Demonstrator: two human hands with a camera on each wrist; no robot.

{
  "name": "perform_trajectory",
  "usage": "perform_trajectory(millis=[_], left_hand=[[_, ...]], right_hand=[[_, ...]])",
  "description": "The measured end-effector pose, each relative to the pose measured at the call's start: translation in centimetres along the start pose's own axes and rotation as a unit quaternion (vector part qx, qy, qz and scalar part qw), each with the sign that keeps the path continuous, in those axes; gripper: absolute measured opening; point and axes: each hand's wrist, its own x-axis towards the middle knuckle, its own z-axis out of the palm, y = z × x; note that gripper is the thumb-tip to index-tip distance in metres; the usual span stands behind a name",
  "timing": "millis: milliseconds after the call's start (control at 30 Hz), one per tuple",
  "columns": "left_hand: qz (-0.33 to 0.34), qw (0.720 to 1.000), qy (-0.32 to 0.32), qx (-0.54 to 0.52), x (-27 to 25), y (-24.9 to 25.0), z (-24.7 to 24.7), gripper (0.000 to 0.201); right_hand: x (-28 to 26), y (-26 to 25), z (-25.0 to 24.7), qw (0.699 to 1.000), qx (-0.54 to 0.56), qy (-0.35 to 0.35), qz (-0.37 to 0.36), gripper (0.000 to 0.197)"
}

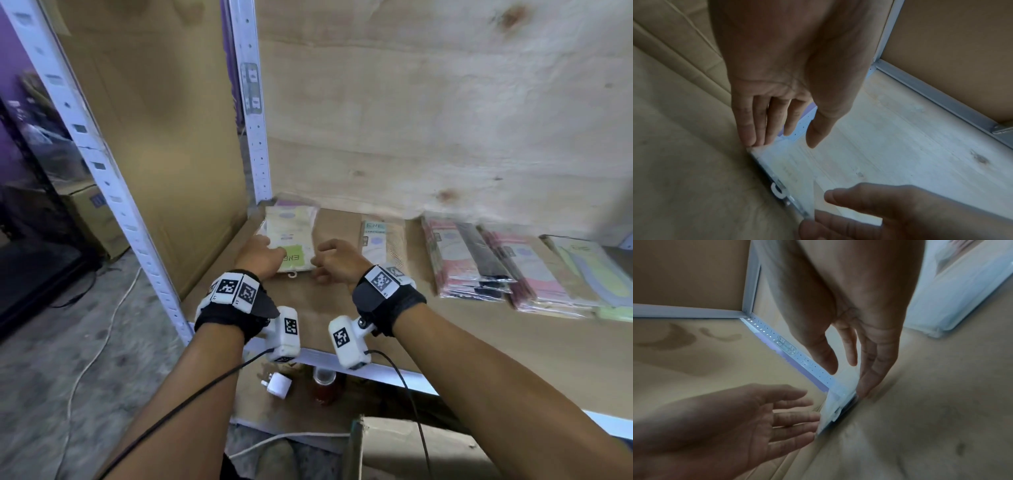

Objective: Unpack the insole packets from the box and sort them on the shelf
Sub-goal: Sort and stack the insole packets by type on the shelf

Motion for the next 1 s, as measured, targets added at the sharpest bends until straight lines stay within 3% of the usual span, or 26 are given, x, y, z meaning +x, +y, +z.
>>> perform_trajectory(millis=[133,200,300,400,500,600,700,733,800,867,1000], left_hand=[[-0.041,0.997,-0.030,-0.059,0.1,-0.6,-0.3,0.051],[-0.066,0.983,-0.058,-0.164,-0.4,-0.6,-0.2,0.048],[-0.030,0.967,-0.092,-0.235,-1.4,-0.2,-0.1,0.055],[0.055,0.979,-0.085,-0.177,-1.8,-0.1,-0.1,0.065],[0.134,0.991,0.016,0.000,-2.2,0.2,-0.1,0.052],[0.156,0.984,0.083,-0.001,-2.2,0.8,0.1,0.029],[0.203,0.973,0.105,-0.024,-2.5,1.6,0.4,0.012],[0.231,0.967,0.108,-0.022,-2.8,2.0,0.6,0.009],[0.268,0.959,0.092,-0.024,-3.2,2.6,1.1,0.033],[0.282,0.957,0.054,-0.042,-3.5,3.3,1.5,0.038],[0.298,0.952,-0.012,-0.067,-3.9,4.8,2.3,0.044]], right_hand=[[-0.5,0.4,-1.2,0.999,-0.036,0.036,-0.018,0.052],[-0.8,0.4,-2.1,0.999,-0.035,0.028,-0.017,0.054],[-1.3,0.0,-3.0,1.000,0.010,0.003,-0.021,0.044],[-1.8,-0.3,-4.0,0.996,0.073,-0.004,-0.051,0.033],[-2.4,-0.8,-5.4,0.988,0.136,-0.017,-0.071,0.016],[-3.0,-1.4,-6.7,0.982,0.167,-0.039,-0.082,0.010],[-3.6,-2.2,-8.0,0.974,0.201,-0.057,-0.088,0.024],[-3.8,-2.4,-8.6,0.971,0.216,-0.055,-0.090,0.029],[-4.0,-2.7,-9.8,0.964,0.243,-0.047,-0.097,0.036],[-4.1,-2.7,-10.8,0.959,0.259,-0.037,-0.109,0.041],[-4.0,-2.0,-12.3,0.968,0.207,-0.005,-0.140,0.029]])
